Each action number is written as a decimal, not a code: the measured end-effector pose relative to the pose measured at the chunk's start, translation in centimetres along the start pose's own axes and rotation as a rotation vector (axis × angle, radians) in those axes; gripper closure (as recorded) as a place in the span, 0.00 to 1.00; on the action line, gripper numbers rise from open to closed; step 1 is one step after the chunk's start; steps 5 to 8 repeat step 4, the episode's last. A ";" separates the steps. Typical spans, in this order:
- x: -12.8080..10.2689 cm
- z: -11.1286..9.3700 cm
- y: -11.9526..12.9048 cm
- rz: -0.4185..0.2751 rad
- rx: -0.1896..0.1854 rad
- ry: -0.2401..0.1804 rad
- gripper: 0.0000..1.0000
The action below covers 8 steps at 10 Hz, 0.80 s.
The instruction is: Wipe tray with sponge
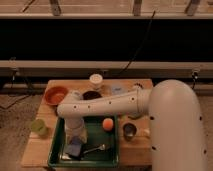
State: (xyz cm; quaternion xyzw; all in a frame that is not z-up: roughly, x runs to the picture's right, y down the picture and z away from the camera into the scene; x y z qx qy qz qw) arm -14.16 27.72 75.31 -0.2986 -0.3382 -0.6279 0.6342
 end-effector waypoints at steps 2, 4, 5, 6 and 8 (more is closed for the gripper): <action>0.6 -0.2 3.8 0.068 0.014 -0.016 1.00; 1.1 -0.6 5.6 0.107 0.024 -0.017 0.99; 1.1 -0.6 5.6 0.107 0.024 -0.017 0.99; 1.1 -0.6 5.6 0.107 0.024 -0.017 0.99; 1.1 -0.6 5.6 0.107 0.024 -0.017 0.99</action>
